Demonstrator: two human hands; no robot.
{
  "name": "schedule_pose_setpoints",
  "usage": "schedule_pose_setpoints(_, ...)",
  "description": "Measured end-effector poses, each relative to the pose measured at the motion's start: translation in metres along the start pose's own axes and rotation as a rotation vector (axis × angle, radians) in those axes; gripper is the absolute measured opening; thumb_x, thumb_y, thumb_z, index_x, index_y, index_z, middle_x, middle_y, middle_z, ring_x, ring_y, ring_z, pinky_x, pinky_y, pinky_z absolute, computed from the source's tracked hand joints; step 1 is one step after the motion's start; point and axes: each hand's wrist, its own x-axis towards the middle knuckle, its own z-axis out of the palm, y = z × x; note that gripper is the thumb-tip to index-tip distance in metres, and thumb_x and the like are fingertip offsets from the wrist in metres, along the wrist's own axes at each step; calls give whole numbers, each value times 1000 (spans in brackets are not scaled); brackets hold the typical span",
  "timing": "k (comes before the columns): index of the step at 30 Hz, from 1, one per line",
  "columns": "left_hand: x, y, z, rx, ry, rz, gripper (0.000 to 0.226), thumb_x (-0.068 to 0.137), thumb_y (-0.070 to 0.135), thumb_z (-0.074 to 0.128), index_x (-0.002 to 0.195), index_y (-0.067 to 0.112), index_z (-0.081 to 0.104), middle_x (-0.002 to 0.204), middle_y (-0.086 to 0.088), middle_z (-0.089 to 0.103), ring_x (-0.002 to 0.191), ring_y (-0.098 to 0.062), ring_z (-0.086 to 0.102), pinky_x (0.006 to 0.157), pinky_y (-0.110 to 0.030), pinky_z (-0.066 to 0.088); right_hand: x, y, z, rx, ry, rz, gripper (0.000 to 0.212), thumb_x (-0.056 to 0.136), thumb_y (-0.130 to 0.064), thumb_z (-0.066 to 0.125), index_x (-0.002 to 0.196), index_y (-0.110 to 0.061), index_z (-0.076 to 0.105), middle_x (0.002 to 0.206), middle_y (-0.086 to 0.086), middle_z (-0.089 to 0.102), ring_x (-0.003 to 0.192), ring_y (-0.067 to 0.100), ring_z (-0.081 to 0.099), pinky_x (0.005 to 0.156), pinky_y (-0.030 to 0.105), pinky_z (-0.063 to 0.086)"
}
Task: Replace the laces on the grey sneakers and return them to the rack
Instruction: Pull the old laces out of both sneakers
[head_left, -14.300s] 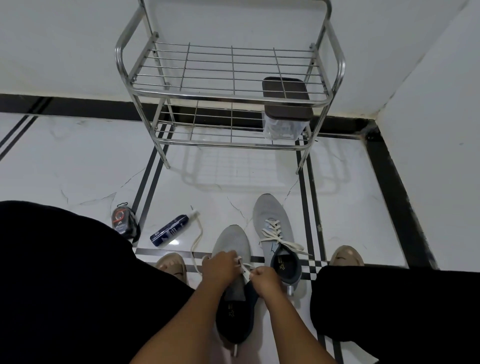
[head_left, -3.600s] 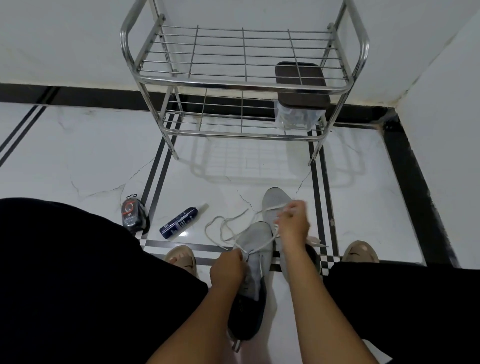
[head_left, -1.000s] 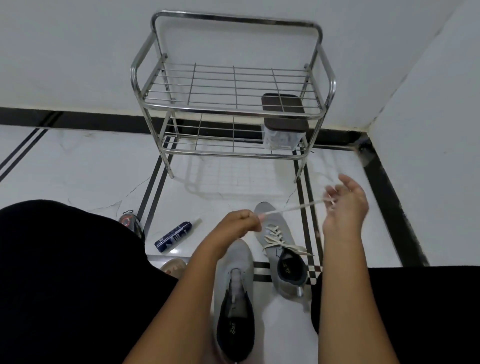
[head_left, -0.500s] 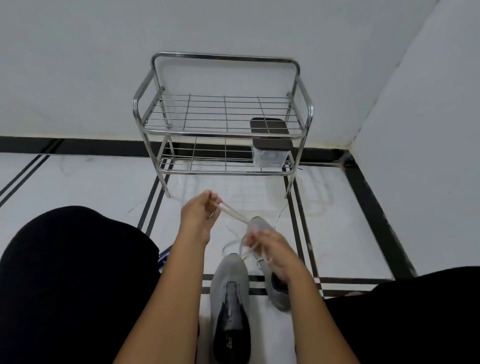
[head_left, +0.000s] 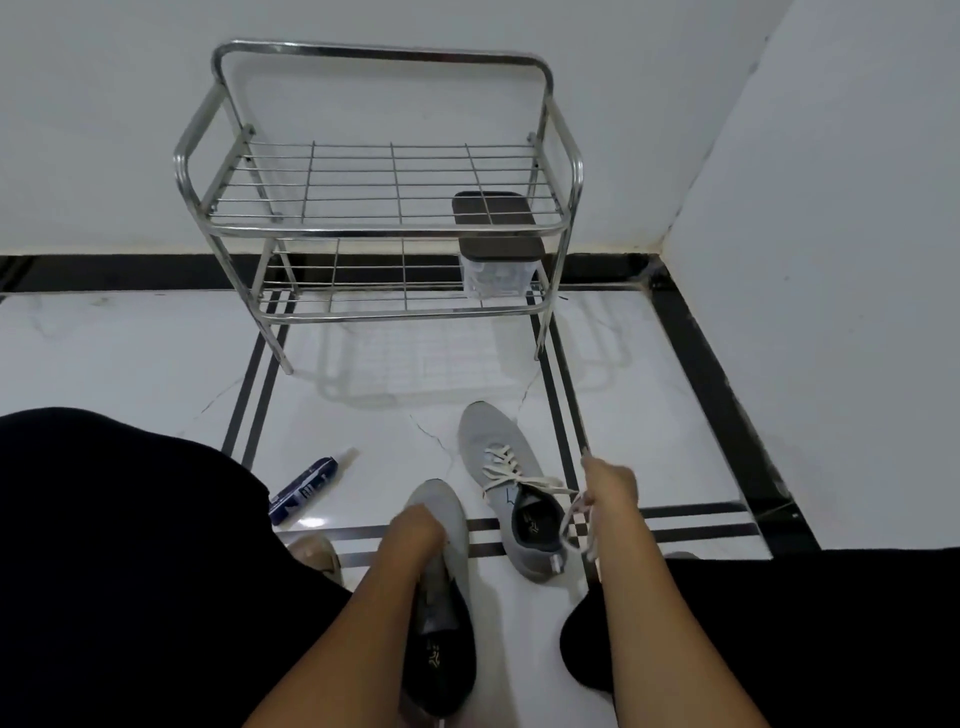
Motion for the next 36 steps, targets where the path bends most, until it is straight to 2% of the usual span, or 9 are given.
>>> schedule_pose_setpoints(7,-1,-24,24,240,-119,-114,70,95,41,45,148,1,24,146,-18,41,131,-33,44,108,-38,40,43,-50,-15,-500,-56,-231,24,92,-21,52,105,-1,57,81,9,61,72,21,56,64,25,42)
schedule_pose_setpoints(10,2,-32,33,294,-153,-138,73,89,39,54,147,3,28,144,-18,44,131,-31,45,107,-36,40,48,-41,-24,-860,-17,-310,32,93,-15,50,122,-1,54,119,15,60,102,28,58,80,30,44)
schedule_pose_setpoints(12,5,-35,33,298,-125,-142,70,87,34,57,146,6,32,140,-17,48,127,-30,49,103,-36,42,46,-24,-22,-842,57,-377,29,92,-13,49,118,-2,55,117,16,61,99,30,57,76,29,41)
schedule_pose_setpoints(15,6,-38,24,267,7,-125,45,92,26,51,133,8,50,133,-11,54,122,-25,53,97,-32,44,37,8,2,-861,-130,-247,30,88,-30,63,106,-7,58,97,11,64,87,25,59,73,29,47)
schedule_pose_setpoints(17,7,-37,16,232,115,-111,36,93,23,47,125,10,54,131,-9,56,121,-25,54,96,-32,45,29,33,22,-945,-245,-176,38,86,-32,66,115,-10,59,110,11,64,103,26,62,88,34,53)
schedule_pose_setpoints(22,5,-26,-1,176,317,-139,29,97,21,42,119,10,58,125,-11,59,115,-27,57,89,-32,46,6,91,59,-870,-27,-163,37,98,-12,36,131,-14,53,131,9,57,119,27,56,92,36,47)
schedule_pose_setpoints(27,3,-24,4,99,331,-111,30,97,15,36,119,7,55,123,-12,58,112,-29,57,87,-36,47,-2,110,70,-805,-245,-18,55,83,-18,62,135,-12,47,126,10,60,114,27,59,93,36,52)
schedule_pose_setpoints(32,-7,2,21,262,531,285,27,93,16,46,119,13,49,120,-7,53,110,-25,51,85,-35,45,10,105,57,-505,-169,7,73,71,-31,77,129,-7,42,116,14,60,97,28,62,73,31,50)
schedule_pose_setpoints(36,-15,17,37,431,339,380,20,98,19,44,114,13,55,116,-8,62,106,-26,60,83,-35,47,31,111,64,-613,-240,-41,43,69,-36,77,98,-7,64,91,11,67,82,26,66,70,35,55)
